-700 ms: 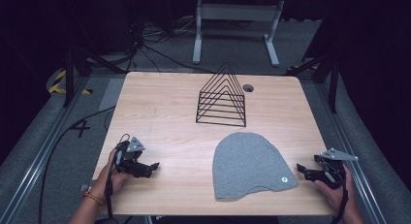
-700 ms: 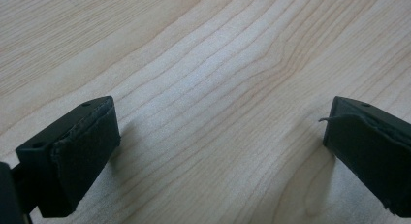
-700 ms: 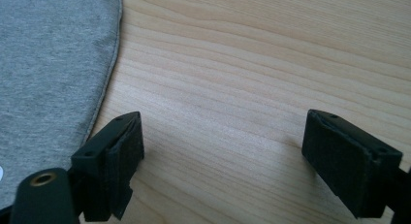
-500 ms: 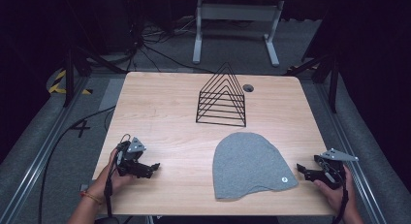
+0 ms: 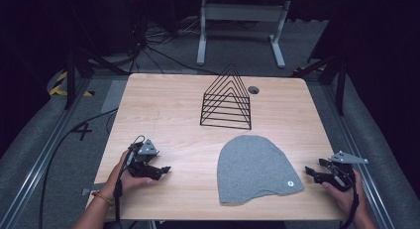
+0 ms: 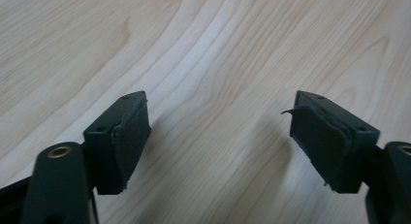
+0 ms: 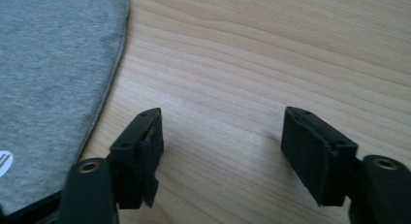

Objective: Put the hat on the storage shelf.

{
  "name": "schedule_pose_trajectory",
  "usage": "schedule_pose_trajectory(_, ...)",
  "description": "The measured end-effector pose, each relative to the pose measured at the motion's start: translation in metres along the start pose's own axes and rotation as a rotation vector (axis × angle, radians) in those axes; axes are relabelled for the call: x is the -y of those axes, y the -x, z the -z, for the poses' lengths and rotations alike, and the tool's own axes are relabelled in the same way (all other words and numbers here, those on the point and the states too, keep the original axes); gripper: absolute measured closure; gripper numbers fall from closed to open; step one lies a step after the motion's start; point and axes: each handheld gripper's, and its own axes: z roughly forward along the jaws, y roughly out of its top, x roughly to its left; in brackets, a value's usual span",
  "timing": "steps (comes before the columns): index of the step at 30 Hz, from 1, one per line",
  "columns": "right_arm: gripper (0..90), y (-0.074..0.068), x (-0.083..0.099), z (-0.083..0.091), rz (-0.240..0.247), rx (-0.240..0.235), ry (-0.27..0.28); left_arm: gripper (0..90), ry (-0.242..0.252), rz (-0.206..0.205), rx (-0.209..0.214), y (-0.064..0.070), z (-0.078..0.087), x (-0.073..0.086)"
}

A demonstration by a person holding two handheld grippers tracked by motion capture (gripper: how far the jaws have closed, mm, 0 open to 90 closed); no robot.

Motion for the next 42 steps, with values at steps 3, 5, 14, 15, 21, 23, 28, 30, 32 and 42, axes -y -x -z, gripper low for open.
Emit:
schedule_pose_trajectory(3,43.6,-0.005,-0.001,0.003,0.034,-0.051,0.031,22.2,0.035,-0.017,0.023,0.009,-0.004,-0.013)
schedule_pose_trajectory(5,50.5,-0.011,-0.004,0.005,0.081,-0.075,0.038,22.3,0.052,-0.045,0.034,0.018,-0.008,-0.023)
schedule_pose_trajectory(14,74.0,-0.048,-0.026,-0.001,0.228,-0.197,-0.002,25.0,0.074,-0.167,0.136,0.072,-0.042,-0.069)
schedule_pose_trajectory(15,75.3,-0.052,-0.027,-0.003,0.233,-0.210,-0.010,24.9,0.070,-0.180,0.151,0.078,-0.047,-0.073)
schedule_pose_trajectory(21,78.0,-0.067,-0.033,-0.012,0.267,-0.249,-0.030,25.3,0.052,-0.247,0.188,0.112,-0.075,-0.089)
schedule_pose_trajectory(23,78.1,-0.072,-0.034,-0.015,0.287,-0.257,-0.037,25.3,0.018,-0.281,0.189,0.120,-0.084,-0.092)
schedule_pose_trajectory(28,78.0,-0.085,-0.032,-0.019,0.309,-0.277,-0.061,24.9,0.002,-0.307,0.178,0.127,-0.095,-0.092)
schedule_pose_trajectory(30,78.0,-0.089,-0.033,-0.020,0.325,-0.271,-0.062,24.5,-0.005,-0.306,0.190,0.121,-0.094,-0.091)
schedule_pose_trajectory(32,78.5,-0.093,-0.033,-0.020,0.312,-0.285,-0.063,24.3,-0.008,-0.295,0.192,0.113,-0.091,-0.089)
schedule_pose_trajectory(42,67.7,-0.125,-0.040,-0.026,0.346,-0.348,-0.080,23.8,-0.030,-0.242,0.181,0.083,-0.069,-0.066)
